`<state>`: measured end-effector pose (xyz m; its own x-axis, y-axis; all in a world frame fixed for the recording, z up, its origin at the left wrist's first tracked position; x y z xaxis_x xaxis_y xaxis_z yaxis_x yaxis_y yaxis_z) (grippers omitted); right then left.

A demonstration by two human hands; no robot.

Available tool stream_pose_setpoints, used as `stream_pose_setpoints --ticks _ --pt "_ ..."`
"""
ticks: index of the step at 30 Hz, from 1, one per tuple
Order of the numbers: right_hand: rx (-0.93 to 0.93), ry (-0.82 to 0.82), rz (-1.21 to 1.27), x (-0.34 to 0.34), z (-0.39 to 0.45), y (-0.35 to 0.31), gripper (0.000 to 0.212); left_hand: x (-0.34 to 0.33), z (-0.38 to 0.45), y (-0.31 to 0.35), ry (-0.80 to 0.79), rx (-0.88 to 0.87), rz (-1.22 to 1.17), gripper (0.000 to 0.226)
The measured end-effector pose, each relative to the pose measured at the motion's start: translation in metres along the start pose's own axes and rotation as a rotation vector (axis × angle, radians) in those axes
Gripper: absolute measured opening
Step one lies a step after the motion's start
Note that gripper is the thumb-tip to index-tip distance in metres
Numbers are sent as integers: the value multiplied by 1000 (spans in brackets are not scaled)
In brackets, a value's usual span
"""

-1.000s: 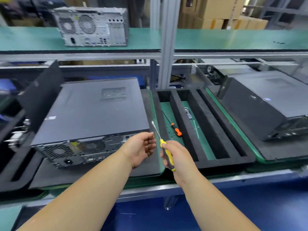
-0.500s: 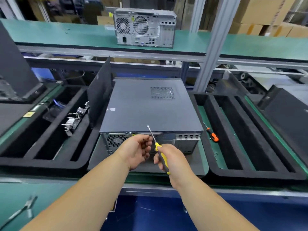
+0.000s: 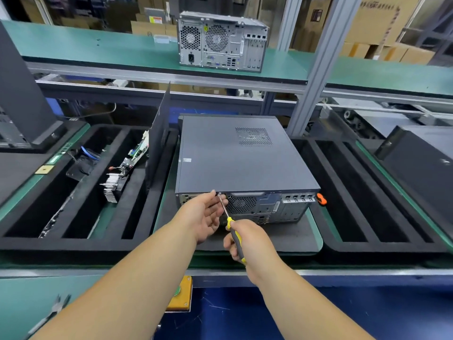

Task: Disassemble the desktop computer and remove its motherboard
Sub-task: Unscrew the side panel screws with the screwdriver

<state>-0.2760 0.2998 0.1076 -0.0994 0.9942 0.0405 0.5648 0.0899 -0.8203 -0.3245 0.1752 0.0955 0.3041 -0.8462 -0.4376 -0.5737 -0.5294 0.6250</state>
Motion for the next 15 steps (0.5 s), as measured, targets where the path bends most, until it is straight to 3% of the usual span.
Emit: stream_pose_setpoints --ticks 15 --pt "-85 90 -13 -5 -11 -6 32 -1 10 1 30 -30 58 22"
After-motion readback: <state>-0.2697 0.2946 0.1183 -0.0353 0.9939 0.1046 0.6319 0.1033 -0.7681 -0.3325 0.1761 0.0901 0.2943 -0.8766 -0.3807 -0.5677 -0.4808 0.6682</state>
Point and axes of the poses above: each hand's wrist, its own z-axis towards the middle knuckle, its own x-axis out of the back of the hand, y = z × x, the point moved 3 cm from there along z, towards the middle knuckle, and after that the axes turned 1 degree about -z, right-handed, at the moved point
